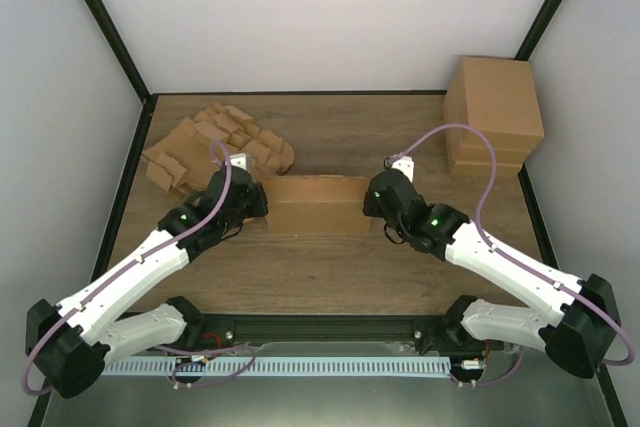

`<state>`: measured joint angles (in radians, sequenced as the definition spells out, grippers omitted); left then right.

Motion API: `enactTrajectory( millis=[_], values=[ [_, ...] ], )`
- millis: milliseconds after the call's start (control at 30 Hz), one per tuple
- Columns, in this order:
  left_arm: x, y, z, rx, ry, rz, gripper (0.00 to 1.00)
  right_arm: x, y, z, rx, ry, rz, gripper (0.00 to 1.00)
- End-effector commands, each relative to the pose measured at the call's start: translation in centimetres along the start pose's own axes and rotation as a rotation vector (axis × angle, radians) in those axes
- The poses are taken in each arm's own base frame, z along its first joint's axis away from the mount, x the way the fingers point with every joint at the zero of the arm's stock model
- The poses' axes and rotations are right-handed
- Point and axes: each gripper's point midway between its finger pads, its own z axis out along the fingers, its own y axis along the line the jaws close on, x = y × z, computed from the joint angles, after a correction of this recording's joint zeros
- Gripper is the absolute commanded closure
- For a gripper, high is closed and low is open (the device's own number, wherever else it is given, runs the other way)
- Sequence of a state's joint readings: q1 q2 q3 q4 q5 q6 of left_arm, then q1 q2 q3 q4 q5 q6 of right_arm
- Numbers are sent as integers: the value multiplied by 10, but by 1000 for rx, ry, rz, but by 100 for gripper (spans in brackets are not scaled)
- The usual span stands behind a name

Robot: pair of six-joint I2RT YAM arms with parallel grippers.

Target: Fold the paper box

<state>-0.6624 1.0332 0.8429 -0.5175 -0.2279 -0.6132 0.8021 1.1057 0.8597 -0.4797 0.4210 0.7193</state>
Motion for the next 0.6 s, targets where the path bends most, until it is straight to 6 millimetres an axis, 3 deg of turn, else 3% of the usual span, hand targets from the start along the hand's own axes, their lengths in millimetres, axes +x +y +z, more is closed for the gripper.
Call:
enactTrajectory(
  millis=[0,100,300,567],
  values=[
    [49,31,8,-104,152,2,96,54,-36,3,121,192,-84,94],
    [43,29,5,-98,136,10,96,35,-21,-6,73,165,-98,80],
    [34,26,5,-110,126,20,96,8,-4,-24,20,129,-95,76],
    [31,22,5,-105,122,25,96,-3,4,-30,1,119,-95,74]
  ],
)
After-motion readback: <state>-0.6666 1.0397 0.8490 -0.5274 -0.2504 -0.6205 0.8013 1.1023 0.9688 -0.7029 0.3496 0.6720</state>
